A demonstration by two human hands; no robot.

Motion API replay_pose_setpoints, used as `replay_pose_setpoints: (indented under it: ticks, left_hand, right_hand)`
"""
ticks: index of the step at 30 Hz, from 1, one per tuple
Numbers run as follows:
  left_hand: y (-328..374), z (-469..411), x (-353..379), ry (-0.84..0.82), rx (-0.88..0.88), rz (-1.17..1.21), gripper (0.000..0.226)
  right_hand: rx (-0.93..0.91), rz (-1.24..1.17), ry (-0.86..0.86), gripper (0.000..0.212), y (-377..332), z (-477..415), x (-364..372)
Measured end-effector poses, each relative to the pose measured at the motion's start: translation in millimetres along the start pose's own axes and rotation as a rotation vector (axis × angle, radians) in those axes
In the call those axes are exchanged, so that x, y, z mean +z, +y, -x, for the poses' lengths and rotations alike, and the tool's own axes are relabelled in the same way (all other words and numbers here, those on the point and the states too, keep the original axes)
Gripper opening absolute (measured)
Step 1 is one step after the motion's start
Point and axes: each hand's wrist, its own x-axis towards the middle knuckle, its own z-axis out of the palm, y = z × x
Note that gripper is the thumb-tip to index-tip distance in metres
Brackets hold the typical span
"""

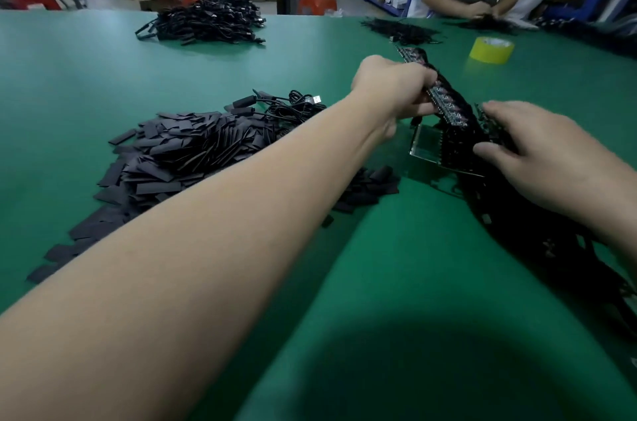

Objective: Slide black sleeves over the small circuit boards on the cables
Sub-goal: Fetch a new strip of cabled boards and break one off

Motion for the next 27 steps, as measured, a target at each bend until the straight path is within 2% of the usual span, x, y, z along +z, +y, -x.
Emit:
replay_pose_setpoints:
  ticks: [3, 6, 11, 15, 17, 19, 22, 24, 27]
  left_hand:
    - [0, 3, -6, 0.025, -0.002, 0.011, 0.023]
    - [-2, 3, -16, 0.036, -0.037, 0.075, 0.024]
    - [2, 5, -22, 0.008, -0.025, 0.087, 0.020]
    - [-12, 10, -25, -0.009, -0.029, -0.046, 0.020]
    - [-19, 12, -27, -0.012, -0.029, -0.104, 0.015]
    - [-24, 16, -27, -0.024, -0.033, -0.143, 0.010]
    - [-31, 22, -22, -0.049, -0.038, -0.254, 0.017]
    - [-37, 25, -19, -0.036, -0.003, -0.347, 0.017]
    - [-44, 26, -17, 0.021, 0.089, -0.509, 0.017]
  right_hand:
    - [0.016, -0.043, -0.065, 0.044, -2, 3, -14]
    - [0.042, -0.026, -0.091, 0.042, 0, 6, -19]
    - [0.092, 0.070, 0.074, 0.021, 3, 5, -17]
    - [0.149, 0.198, 0.244, 0.020, 11, -7, -35]
    - [0.163, 0.267, 0.321, 0.033, 29, -20, -48]
    - [0.098, 0.379, 0.373, 0.044, 50, -31, -61]
    - [0.107, 0.411, 0.286, 0.037, 59, -41, -73]
    - [0.123, 0.394, 0.336, 0.035, 36, -41, -75]
    - [0.141, 0.385, 0.261, 0.025, -22, -24, -65]
